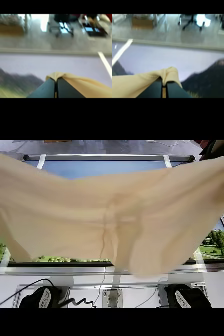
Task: Fold the clothes and pants, and hang the long-sleeved shirts on hangers.
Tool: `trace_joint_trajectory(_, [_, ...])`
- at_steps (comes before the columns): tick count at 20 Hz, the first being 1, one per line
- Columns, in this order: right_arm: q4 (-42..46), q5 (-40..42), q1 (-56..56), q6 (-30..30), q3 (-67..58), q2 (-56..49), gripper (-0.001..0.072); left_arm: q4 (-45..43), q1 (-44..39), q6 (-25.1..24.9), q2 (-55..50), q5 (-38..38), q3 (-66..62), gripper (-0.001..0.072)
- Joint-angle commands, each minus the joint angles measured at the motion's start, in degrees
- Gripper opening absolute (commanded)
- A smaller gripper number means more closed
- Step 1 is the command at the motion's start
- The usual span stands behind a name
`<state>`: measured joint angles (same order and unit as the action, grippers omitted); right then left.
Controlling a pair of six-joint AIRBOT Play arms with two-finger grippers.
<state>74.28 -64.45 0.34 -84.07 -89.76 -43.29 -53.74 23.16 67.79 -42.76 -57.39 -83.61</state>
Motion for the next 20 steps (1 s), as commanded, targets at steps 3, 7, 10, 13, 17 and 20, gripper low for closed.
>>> trace_joint_trajectory(3, [-0.98,-6.19,0.07,-0.92,6.32,-23.96,0.0015,3.67,-5.25,-0.76,-18.91,-10.78,10.56,0.0027])
trace_joint_trajectory(7, [-2.78,6.88,0.07,-0.92,7.85,-41.72,0.0016,6.25,-10.14,-9.4,-38.8,-0.79,13.75,0.0028])
trace_joint_trajectory(10, [-5.33,16.96,0.07,-0.94,7.85,-47.74,0.0026,22.6,-10.12,-9.94,-47.56,8.81,13.75,0.0141])
trace_joint_trajectory(13, [-1.99,18.32,-0.66,-0.94,7.41,-47.91,0.0446,37.03,-8.5,-20.06,-48.94,11.76,13.73,0.0654])
trace_joint_trajectory(17, [6.51,3.32,-7.76,-0.66,6.01,-47.91,0.0421,34.49,-3.06,-23.08,-44.65,4.33,13.73,0.0652])
trace_joint_trajectory(20, [5.09,-9.07,-16.15,5.18,8.63,-47.91,0.0335,17.79,2.03,-23.02,-39.76,-6.6,13.75,0.0651])
